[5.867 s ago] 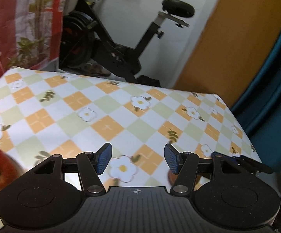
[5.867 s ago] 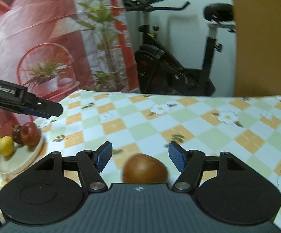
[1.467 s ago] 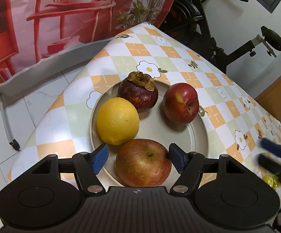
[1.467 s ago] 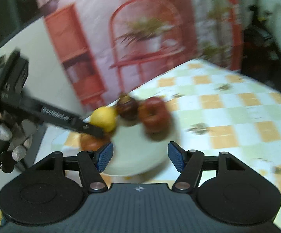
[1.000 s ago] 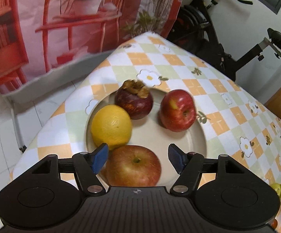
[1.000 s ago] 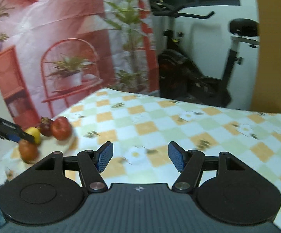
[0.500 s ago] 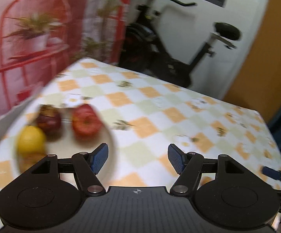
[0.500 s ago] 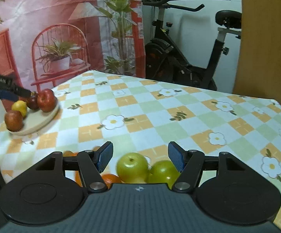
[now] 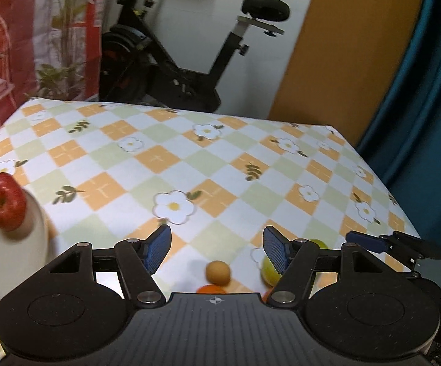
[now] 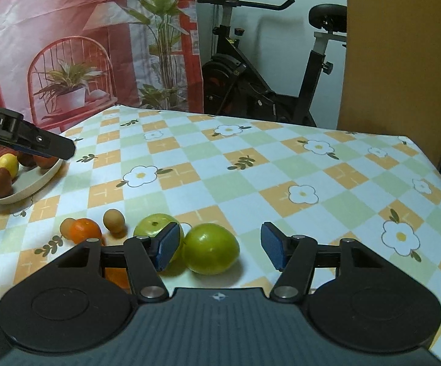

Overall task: Organize fruits
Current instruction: 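Move the left tool to the oranges and grasp one orange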

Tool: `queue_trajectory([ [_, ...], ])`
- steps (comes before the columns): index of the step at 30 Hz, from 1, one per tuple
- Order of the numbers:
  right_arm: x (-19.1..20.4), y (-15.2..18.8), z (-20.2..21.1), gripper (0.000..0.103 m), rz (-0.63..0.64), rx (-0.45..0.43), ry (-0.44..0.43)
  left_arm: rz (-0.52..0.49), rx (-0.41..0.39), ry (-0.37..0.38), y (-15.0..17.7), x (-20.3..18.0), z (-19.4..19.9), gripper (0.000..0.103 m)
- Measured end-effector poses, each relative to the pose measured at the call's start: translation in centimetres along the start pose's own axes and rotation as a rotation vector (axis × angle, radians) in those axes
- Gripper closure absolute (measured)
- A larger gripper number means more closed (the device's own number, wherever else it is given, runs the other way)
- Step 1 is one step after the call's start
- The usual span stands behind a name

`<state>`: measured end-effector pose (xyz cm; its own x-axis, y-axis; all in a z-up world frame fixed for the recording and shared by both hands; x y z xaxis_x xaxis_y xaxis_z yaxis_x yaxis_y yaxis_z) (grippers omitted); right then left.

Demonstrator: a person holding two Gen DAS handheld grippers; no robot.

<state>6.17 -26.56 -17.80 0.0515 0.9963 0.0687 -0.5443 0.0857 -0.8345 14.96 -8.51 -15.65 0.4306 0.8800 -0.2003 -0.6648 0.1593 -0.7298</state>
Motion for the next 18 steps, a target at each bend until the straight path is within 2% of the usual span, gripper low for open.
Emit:
queue_trajectory([
  [8, 0.0, 0.1, 1.5, 0.043, 0.006, 0.011, -0.034, 0.052, 0.042, 0.051, 1.1, -1.1, -0.6, 0.041],
  [18, 2.3, 3.1, 4.3, 0.044, 0.01, 0.117, -0.136, 0.055, 0.063, 0.081, 4.7, -2.3, -0.1, 0.041],
])
Point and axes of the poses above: each gripper's, at about its wrist camera, not at the fingertips, and z roughly against the way its jaws point, x to its left, y to its underside, the point moved 7 cm from there along -z, roughly the way its jaws point, and after that the axes turned 1 degree about z, right-handed, at the moved point
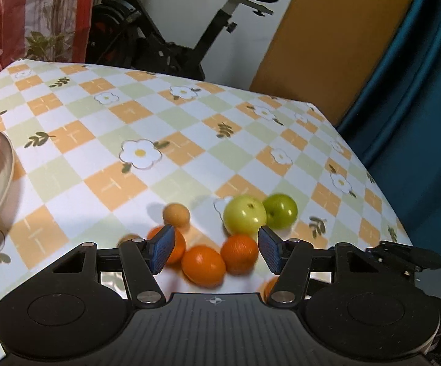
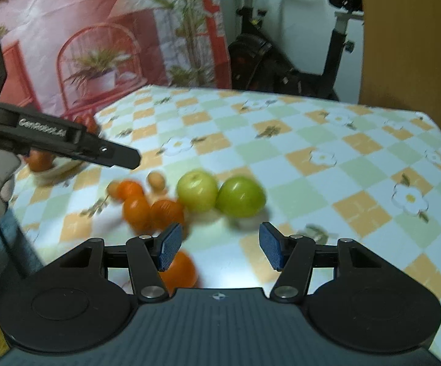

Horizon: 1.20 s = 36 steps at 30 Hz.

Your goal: Organize fruits

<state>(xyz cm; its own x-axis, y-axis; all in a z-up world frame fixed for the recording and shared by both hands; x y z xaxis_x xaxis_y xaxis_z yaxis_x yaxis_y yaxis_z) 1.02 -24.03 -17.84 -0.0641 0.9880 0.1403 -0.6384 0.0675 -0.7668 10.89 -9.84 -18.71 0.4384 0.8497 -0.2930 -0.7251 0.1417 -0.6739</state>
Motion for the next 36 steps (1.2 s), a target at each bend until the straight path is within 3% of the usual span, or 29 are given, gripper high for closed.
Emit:
queue_trajectory([
  [5, 1.6, 1.3, -0.9, 0.047, 0.032, 0.05, -0.017, -0.042, -0.011, 0.026, 0.8, -0.8, 0.5, 0.041],
  [10, 2.4, 1.7, -1.7, 0.048, 0.034, 0.068, -0.051, -0.058, 0.038, 0.076, 2.0, -1.5, -0.2, 0.041],
  [15, 3.4, 2.2, -2.6, 0.064, 0.039, 0.095, -0.091, -0.053, 0.092, 0.13, 2.8, -1.9, -1.0, 0.042],
  [28, 4.9, 2.4, -3.3, 0.064, 0.097, 0.084, -0.1, -0.058, 0.21, 0.21, 4.9, -2.9, -3.2, 0.059],
  [36, 4.9, 2.6, -3.4, 0.063, 0.089, 0.096, -0.109, -0.029, 0.222, 0.234, 5.2, -2.6, -3.6, 0.061],
])
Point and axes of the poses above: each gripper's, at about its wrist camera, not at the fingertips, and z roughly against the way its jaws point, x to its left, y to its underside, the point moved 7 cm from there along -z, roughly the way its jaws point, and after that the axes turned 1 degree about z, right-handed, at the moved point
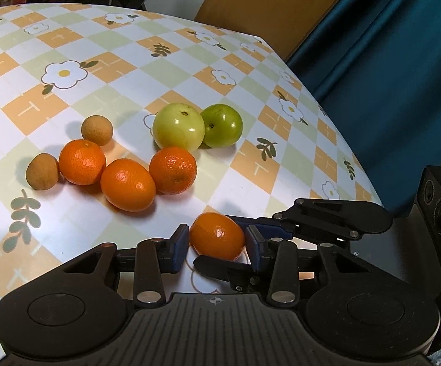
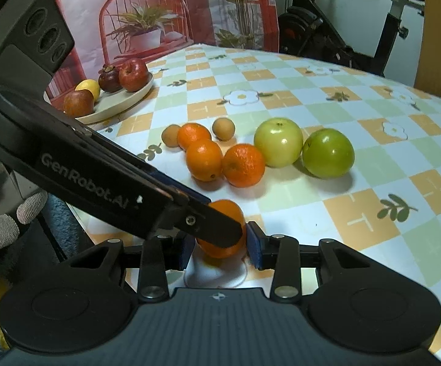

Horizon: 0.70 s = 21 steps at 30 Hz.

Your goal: Organize fruits

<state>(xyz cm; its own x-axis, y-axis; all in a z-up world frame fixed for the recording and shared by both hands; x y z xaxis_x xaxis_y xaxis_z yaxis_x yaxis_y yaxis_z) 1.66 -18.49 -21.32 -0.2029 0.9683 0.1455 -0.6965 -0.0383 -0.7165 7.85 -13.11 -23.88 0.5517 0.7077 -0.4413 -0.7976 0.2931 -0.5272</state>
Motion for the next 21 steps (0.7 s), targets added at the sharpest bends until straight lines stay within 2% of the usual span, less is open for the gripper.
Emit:
queue_trajectory([
  [4, 0.1, -0.2, 0.0, 0.065, 0.003, 0.0, 0.004, -0.007, -0.028, -0.009, -0.4, -0.2, 0.6, 0.061],
  [8, 0.2, -1.9, 0.5, 0.065, -0.004, -0.033, -0.002, -0.013, -0.122, -0.024, -1.7, 0.0, 3.4, 0.061],
  [11, 0.7, -4.5, 1.0, 0.065, 0.0, -0.074, -0.031, 0.024, -0.186, -0.025, -3.1, 1.0, 5.9, 0.061],
  [18, 5.0, -11.7, -0.4, 0.065, 0.143, -0.127, -0.076, 0.145, -0.298, -0.05, -6.2, 6.3, 12.4, 0.061],
  [21, 7.4, -14.7, -2.0, 0.066, 0.186, -0.147, -0.127, 0.161, -0.324, -0.094, -7.4, 9.1, 15.2, 0.061],
])
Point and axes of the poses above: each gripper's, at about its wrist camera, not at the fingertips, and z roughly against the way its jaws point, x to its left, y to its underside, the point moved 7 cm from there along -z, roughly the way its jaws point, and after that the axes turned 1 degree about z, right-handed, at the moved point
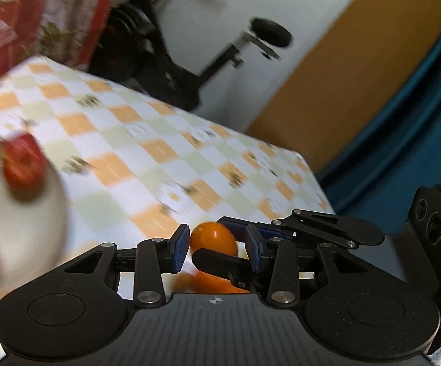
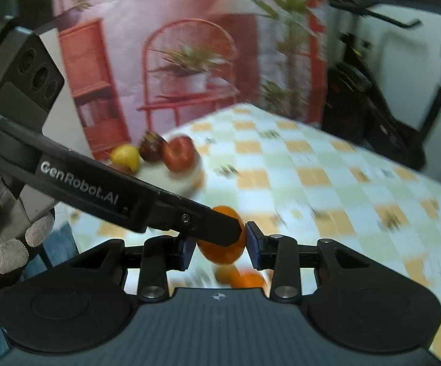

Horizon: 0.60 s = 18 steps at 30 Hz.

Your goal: Organize fruits

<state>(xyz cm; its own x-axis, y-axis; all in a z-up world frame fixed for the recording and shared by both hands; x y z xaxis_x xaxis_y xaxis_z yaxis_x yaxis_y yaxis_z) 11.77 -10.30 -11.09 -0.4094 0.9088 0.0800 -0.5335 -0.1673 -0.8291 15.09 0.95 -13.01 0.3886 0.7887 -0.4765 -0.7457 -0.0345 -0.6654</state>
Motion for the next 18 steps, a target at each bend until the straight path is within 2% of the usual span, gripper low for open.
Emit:
queue_trajectory([
  [2, 1.2, -1.9, -2.0, 0.066, 0.014, -0.014, -0.042, -0.006, -0.015, -0.043, -1.2, 1.9, 1.0, 0.065],
  [6, 3.5, -4.6, -7.1, 0.069, -0.011, -0.012, -0.132, 0.069, -0.005, -0.108, -3.2, 7.2, 2.3, 0.065],
  [11, 5.6, -5.7, -13.9, 0.07, -0.042, 0.064, -0.187, 0.157, 0.035, -0.184, -3.4, 12.8, 1.6, 0.068],
  [14, 5.7, -5.3, -16.4, 0.087, -0.022, 0.133, -0.177, 0.159, 0.004, -0.156, -3.6, 13.4, 2.9, 0.068],
  [16, 4.9, -5.2, -15.7, 0.087, -0.03, 0.144, -0.194, 0.127, -0.007, -0.151, -3.6, 12.8, 3.0, 0.068],
  [18, 3.5, -5.1, -14.3, 0.086, -0.018, 0.146, -0.169, 0.088, -0.016, -0.159, -3.5, 12.0, 2.7, 0.068],
])
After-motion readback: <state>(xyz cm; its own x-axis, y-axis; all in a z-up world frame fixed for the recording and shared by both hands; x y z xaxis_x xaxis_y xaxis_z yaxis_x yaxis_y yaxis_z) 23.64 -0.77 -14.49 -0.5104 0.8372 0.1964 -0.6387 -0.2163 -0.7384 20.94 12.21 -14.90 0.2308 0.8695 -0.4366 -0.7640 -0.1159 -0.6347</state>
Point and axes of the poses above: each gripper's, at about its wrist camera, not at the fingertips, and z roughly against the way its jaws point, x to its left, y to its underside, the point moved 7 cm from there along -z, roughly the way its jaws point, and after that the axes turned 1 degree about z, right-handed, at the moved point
